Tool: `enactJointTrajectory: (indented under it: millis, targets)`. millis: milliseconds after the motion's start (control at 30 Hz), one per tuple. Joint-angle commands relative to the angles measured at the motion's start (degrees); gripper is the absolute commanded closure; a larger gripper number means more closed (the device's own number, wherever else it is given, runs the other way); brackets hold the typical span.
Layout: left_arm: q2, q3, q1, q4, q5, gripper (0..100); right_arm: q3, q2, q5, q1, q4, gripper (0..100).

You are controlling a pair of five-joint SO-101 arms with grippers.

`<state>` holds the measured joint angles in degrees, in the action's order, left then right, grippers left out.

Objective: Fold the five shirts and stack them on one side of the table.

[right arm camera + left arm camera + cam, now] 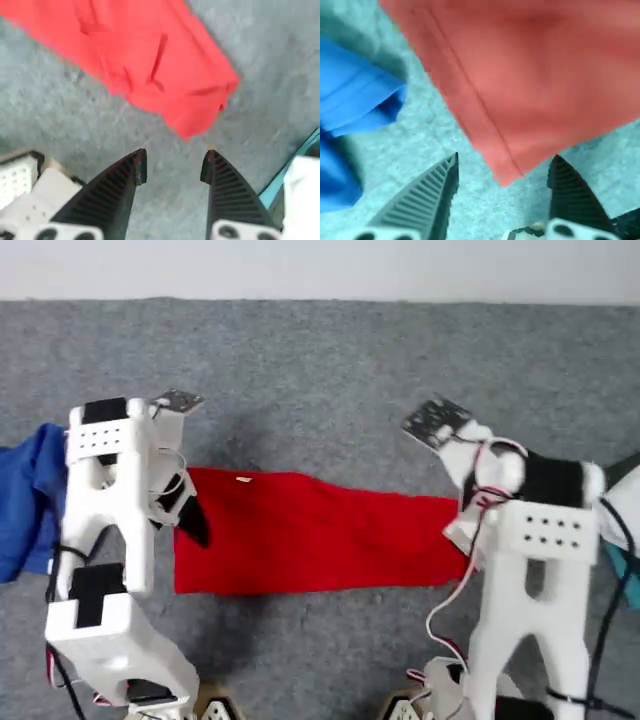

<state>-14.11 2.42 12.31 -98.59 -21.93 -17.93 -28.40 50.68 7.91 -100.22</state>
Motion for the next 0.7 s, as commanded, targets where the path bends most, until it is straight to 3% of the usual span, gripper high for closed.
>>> enactJointTrajectory:
  millis: [0,233,333,500,667]
  targets:
    - [-0.18,-1.89,-4.31,-2.46,0.62,70,-3.52,-2.77,4.57,4.88,3.21,80.5]
    - [-10.55,-3.21,-4.48,-2.2,0.79,70,-4.75,-4.18,8.88,11.82,6.55,80.5]
    - [-14.15,-6.2,-1.58,-2.2,0.88,70,-4.75,-4.18,11.08,14.81,6.81,80.5]
    - [-11.69,-10.15,4.92,-2.2,0.79,70,-4.92,-3.74,14.77,18.42,6.81,80.5]
    - [-11.25,-8.66,4.48,-2.2,0.62,70,-4.92,-3.74,15.03,18.59,6.81,80.5]
